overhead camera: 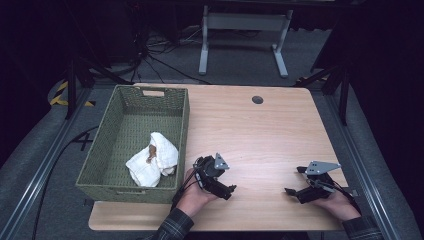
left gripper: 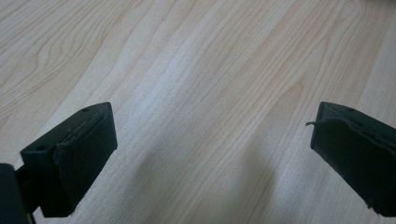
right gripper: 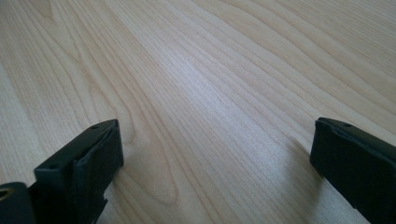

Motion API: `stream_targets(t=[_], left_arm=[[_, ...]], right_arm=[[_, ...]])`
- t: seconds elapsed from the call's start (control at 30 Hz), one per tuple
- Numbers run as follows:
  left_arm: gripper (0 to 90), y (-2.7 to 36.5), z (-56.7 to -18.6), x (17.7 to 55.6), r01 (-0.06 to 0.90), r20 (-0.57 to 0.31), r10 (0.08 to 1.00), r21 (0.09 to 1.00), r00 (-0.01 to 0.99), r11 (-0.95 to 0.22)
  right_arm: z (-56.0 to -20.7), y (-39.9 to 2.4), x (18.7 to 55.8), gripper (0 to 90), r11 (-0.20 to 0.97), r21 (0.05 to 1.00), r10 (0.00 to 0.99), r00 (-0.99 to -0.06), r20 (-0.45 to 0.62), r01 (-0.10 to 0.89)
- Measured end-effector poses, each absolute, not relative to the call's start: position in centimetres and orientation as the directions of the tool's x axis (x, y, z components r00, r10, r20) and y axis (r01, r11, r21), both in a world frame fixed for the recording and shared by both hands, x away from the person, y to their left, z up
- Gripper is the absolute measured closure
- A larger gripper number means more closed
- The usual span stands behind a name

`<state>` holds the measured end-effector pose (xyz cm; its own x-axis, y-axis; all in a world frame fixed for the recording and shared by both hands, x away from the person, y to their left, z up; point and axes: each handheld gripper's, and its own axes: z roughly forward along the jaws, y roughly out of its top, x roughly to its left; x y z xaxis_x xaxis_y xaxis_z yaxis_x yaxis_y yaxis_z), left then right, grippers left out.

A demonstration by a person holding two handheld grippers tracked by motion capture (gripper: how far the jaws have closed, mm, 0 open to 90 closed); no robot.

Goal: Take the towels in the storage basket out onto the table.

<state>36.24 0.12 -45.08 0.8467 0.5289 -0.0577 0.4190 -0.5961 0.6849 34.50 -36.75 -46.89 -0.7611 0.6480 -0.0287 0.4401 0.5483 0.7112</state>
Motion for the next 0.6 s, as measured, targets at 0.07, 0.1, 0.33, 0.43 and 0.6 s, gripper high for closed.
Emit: stream_targets(t=[0.07, 0.1, 0.33, 0.43, 0.6], left_arm=[[0.8, 0.1, -45.0, 36.2, 0.422, -0.057, 0.532, 0.682, 0.845, -0.597], [1.0, 0.1, -44.9, 36.2, 0.423, -0.055, 0.531, 0.676, 0.845, -0.603], [1.6, 0.2, -44.8, 36.3, 0.442, -0.075, 0.544, 0.679, 0.836, -0.586], [1.7, 0.2, -44.6, 36.3, 0.439, -0.071, 0.543, 0.681, 0.836, -0.586], [1.7, 0.2, -43.9, 36.4, 0.435, -0.064, 0.544, 0.683, 0.836, -0.587]], right_arm=[[-46.9, -36.7, 34.5, 2.9, 0.548, 0.711, 0.648, -0.761, -0.029, 0.440], [-46.9, -36.8, 34.5, 2.9, 0.549, 0.711, 0.647, -0.762, -0.029, 0.440], [-46.9, -36.8, 34.5, 2.9, 0.550, 0.711, 0.647, -0.762, -0.029, 0.439], [-46.9, -36.7, 34.5, 2.9, 0.549, 0.710, 0.648, -0.761, -0.028, 0.441], [-46.9, -36.8, 34.5, 2.9, 0.550, 0.711, 0.646, -0.763, -0.030, 0.438]])
